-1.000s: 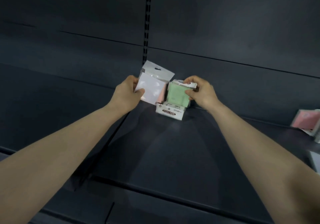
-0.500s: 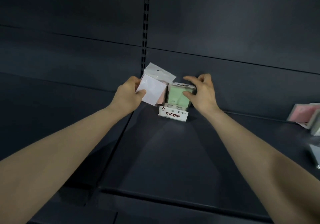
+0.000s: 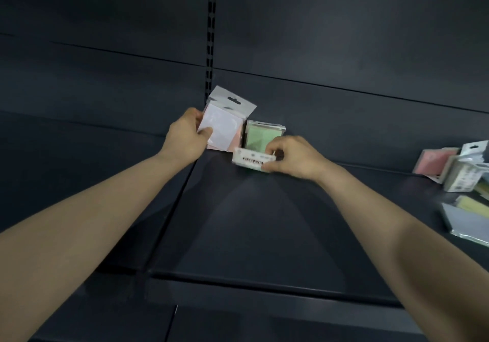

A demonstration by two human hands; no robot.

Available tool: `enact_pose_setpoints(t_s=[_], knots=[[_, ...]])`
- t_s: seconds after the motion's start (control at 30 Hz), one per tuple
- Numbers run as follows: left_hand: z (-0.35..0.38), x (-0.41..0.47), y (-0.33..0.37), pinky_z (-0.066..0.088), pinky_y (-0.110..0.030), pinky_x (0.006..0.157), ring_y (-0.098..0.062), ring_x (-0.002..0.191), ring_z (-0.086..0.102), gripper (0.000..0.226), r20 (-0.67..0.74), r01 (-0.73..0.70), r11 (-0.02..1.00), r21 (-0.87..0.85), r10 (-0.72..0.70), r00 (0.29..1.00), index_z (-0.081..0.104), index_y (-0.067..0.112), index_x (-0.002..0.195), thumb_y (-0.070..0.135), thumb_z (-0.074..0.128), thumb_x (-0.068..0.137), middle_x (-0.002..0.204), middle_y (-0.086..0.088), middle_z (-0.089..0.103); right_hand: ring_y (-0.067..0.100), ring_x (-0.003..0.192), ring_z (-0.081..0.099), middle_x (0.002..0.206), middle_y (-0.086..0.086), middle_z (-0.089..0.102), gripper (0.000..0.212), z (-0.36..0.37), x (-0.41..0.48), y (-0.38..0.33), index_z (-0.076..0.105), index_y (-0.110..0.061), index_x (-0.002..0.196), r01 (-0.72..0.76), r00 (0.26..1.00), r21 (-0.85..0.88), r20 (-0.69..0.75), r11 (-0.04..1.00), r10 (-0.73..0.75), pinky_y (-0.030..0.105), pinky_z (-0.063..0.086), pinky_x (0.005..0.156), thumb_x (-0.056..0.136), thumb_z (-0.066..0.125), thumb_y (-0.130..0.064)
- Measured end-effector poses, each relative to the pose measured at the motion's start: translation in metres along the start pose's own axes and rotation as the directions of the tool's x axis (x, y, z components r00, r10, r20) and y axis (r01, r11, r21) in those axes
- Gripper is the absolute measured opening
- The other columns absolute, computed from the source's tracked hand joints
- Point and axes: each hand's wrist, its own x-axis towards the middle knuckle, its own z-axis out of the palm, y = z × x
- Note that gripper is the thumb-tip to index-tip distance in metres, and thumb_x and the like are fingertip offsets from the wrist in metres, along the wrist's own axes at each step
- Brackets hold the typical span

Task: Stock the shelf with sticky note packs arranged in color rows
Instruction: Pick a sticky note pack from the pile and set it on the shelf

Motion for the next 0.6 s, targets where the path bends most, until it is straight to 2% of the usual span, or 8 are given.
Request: enact_pose_setpoints(t_s=[0.07, 0.17, 0.23, 0.33, 0.5, 0.6], knots=[[-0.001, 0.001, 0.000, 0.044, -0.028, 0.079, -0.018, 0.097, 0.057, 0.029, 0.001, 0.002, 1.000, -0.012, -0.002, 1.000, 0.051, 0.007, 0.121, 0.015, 0.056, 0.094, 0.116, -0.006, 0.062, 0.019, 0.080, 0.059, 0.079, -0.006, 0.063, 0.016, -0.009, 0.006, -0.001, 0.057, -0.031, 0.073, -0.039, 0.988, 0.038, -0.150, 0.999, 0.044, 0.032, 0.049, 0.072, 0.079, 0.072, -0.033], [-0.003, 0.003, 0.001, 0.046, -0.029, 0.081, -0.020, 0.099, 0.058, 0.029, -0.007, 0.008, 1.000, -0.017, -0.008, 1.000, 0.051, 0.007, 0.121, 0.015, 0.056, 0.094, 0.114, -0.006, 0.062, 0.021, 0.083, 0.061, 0.082, -0.008, 0.067, 0.009, -0.016, 0.020, 0.002, 0.060, -0.028, 0.080, -0.121, 0.939, 0.058, -0.317, 0.991, 0.134, 0.034, 0.050, 0.077, 0.081, 0.067, -0.034], [-0.002, 0.003, 0.001, 0.045, -0.029, 0.080, -0.019, 0.099, 0.057, 0.029, -0.010, 0.012, 1.000, -0.021, -0.012, 1.000, 0.050, 0.006, 0.121, 0.015, 0.056, 0.094, 0.114, -0.005, 0.061, 0.024, 0.083, 0.062, 0.082, -0.006, 0.068, 0.008, -0.013, 0.029, 0.007, 0.059, -0.027, 0.081, -0.179, 0.918, 0.065, -0.348, 0.982, 0.191, 0.036, 0.051, 0.079, 0.081, 0.064, -0.033], [0.000, 0.003, 0.001, 0.043, -0.027, 0.080, -0.017, 0.098, 0.056, 0.029, -0.005, 0.009, 1.000, -0.027, -0.009, 1.000, 0.050, 0.007, 0.122, 0.015, 0.055, 0.094, 0.115, -0.005, 0.061, 0.029, 0.078, 0.062, 0.079, -0.001, 0.067, 0.004, -0.002, 0.037, 0.010, 0.058, -0.024, 0.085, -0.205, 0.889, 0.095, -0.397, 0.974, 0.226, 0.036, 0.051, 0.074, 0.083, 0.059, -0.028], [0.002, 0.003, 0.002, 0.042, -0.026, 0.079, -0.015, 0.098, 0.055, 0.029, 0.001, -0.013, 0.999, -0.036, 0.013, 1.000, 0.050, 0.007, 0.122, 0.014, 0.054, 0.094, 0.115, -0.005, 0.062, 0.033, 0.085, 0.056, 0.094, 0.010, 0.064, 0.012, 0.008, 0.048, 0.012, 0.059, -0.013, 0.098, -0.193, 0.874, 0.021, -0.450, 0.981, 0.181, 0.032, 0.033, 0.067, 0.090, 0.054, -0.021], [0.002, 0.004, 0.002, 0.043, -0.026, 0.078, -0.015, 0.097, 0.056, 0.029, -0.005, -0.027, 0.999, -0.029, 0.027, 1.000, 0.050, 0.007, 0.122, 0.013, 0.054, 0.094, 0.114, -0.005, 0.062, 0.030, 0.083, 0.055, 0.092, 0.009, 0.063, 0.020, 0.010, 0.049, 0.017, 0.058, -0.010, 0.096, -0.194, 0.867, 0.091, -0.451, 0.977, 0.214, 0.030, 0.032, 0.067, 0.092, 0.057, -0.029]])
